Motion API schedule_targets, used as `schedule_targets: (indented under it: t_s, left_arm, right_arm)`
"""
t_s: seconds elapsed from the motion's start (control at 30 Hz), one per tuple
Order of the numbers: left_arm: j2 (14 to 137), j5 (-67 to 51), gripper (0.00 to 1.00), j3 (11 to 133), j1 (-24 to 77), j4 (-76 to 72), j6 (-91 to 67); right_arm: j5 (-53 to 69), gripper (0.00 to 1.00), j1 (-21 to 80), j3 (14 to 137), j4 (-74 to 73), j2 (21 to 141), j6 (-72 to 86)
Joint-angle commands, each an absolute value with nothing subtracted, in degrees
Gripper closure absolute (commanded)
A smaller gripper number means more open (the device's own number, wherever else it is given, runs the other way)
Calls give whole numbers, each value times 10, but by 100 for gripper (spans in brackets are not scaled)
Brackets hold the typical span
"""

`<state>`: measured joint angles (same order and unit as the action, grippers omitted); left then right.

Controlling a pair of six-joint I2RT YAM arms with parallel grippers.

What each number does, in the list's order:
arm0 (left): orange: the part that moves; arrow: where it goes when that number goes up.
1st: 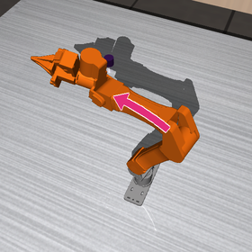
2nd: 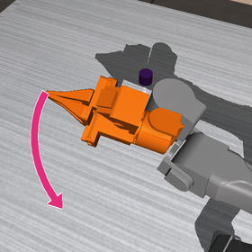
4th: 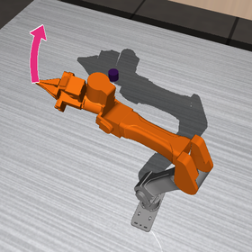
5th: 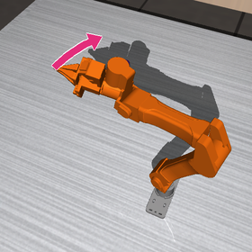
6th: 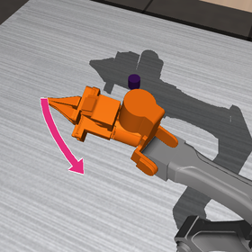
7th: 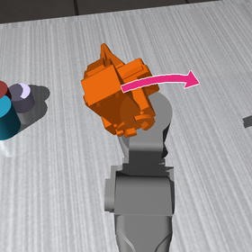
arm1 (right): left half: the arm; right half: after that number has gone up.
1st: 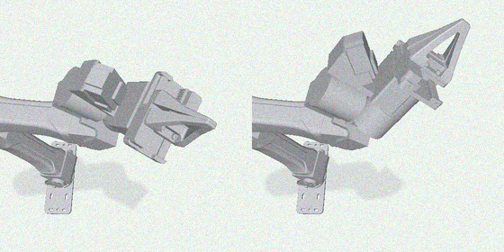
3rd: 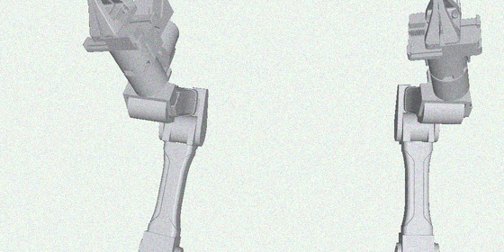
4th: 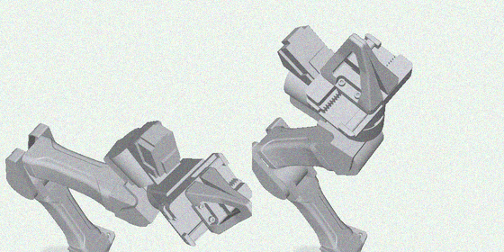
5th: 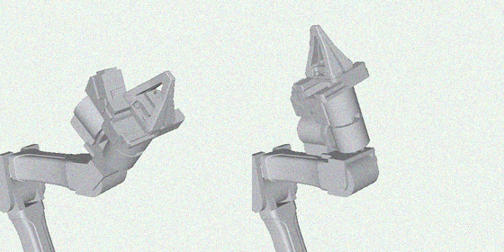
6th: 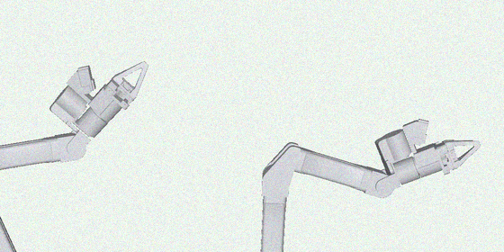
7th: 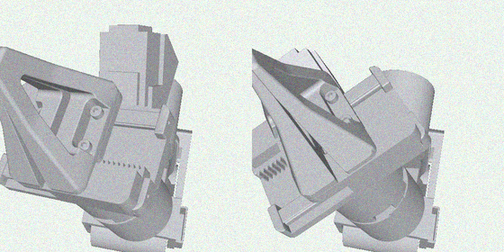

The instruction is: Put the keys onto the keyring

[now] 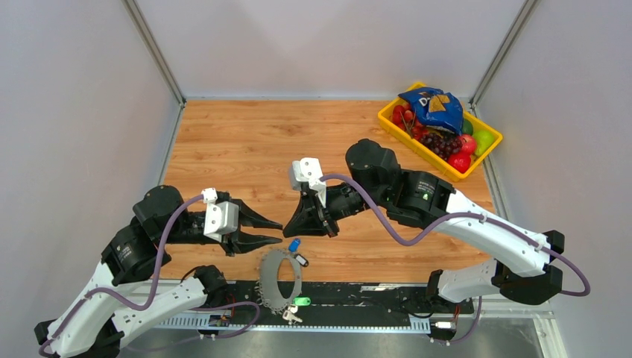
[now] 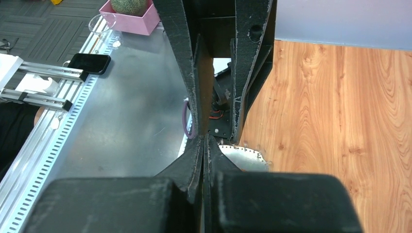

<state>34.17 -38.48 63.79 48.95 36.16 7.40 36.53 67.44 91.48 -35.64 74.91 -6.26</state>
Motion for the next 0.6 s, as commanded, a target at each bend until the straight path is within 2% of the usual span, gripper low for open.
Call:
schedule_targets:
  t_s: [0.0, 0.2, 0.27, 0.4, 0.57]
  left_arm:
    - [338, -373, 60, 641, 490, 348, 73]
    - [335, -342, 57, 620, 490, 342, 63]
    - [334, -324, 57, 613, 490, 340, 60]
    - [322, -266, 56, 592, 490, 324, 49]
    - [312, -157, 54, 572, 490, 309, 26]
  right_arm:
    - [338, 100, 676, 897, -328, 730, -59]
    - [299, 100, 676, 825, -326, 704, -45]
    - [297, 97, 676, 798, -323, 693, -40]
    - [286, 73, 676, 722, -287, 658, -24]
    - [249, 56, 677, 620, -231, 634, 15]
